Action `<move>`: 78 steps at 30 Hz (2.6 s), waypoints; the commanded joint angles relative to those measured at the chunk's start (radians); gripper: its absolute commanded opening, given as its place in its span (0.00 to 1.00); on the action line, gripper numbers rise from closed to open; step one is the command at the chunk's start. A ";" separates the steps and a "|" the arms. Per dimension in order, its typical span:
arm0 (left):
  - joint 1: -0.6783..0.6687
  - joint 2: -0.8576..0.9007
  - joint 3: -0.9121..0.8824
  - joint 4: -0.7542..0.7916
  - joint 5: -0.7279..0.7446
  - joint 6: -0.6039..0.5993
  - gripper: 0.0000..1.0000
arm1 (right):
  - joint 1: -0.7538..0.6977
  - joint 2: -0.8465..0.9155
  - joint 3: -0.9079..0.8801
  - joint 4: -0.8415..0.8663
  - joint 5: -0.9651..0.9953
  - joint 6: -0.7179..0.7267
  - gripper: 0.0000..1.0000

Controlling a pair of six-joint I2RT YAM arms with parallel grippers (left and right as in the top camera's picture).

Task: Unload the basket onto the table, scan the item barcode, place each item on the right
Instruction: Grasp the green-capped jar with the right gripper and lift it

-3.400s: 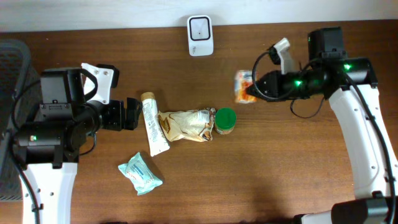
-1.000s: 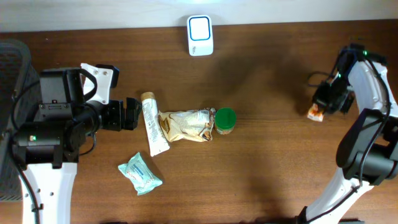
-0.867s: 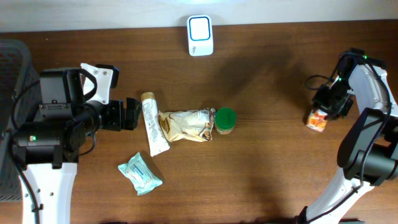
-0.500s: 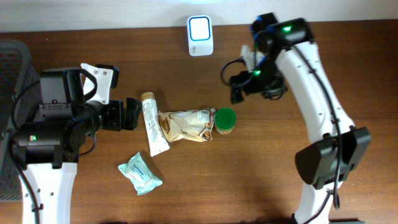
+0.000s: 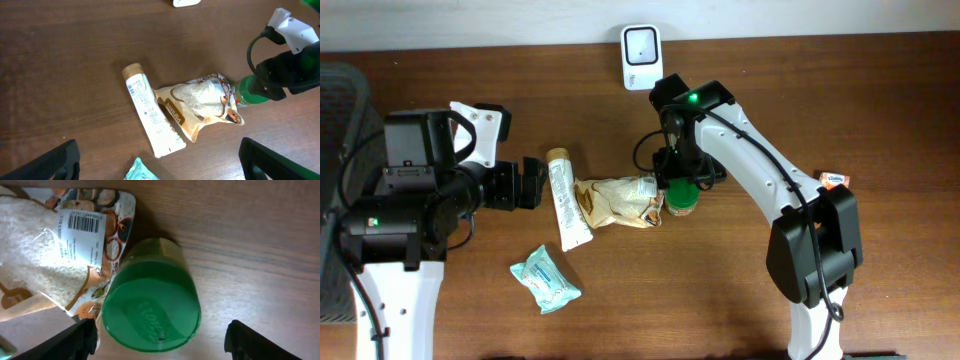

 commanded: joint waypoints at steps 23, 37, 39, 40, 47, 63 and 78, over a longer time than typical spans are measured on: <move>0.003 -0.004 0.003 0.000 0.011 0.020 0.99 | -0.086 -0.004 0.001 -0.055 -0.055 -0.044 0.85; 0.003 -0.004 0.003 0.000 0.011 0.020 0.99 | -0.086 -0.005 -0.071 -0.017 -0.082 -0.137 0.56; 0.004 -0.004 0.003 0.000 0.011 0.020 0.99 | -0.087 -0.007 0.045 -0.062 -0.082 -0.278 0.50; 0.003 -0.004 0.003 0.000 0.011 0.020 0.99 | -0.086 -0.007 0.088 -0.064 -0.082 -0.362 0.50; 0.003 -0.004 0.003 0.000 0.011 0.020 0.99 | -0.085 -0.003 0.110 -0.004 -0.035 -1.076 0.50; 0.003 -0.004 0.003 0.000 0.011 0.020 0.99 | -0.092 -0.003 -0.094 0.115 -0.103 -0.632 0.47; 0.003 -0.004 0.003 0.000 0.011 0.020 0.99 | -0.099 -0.003 -0.114 0.207 -0.116 -0.302 0.98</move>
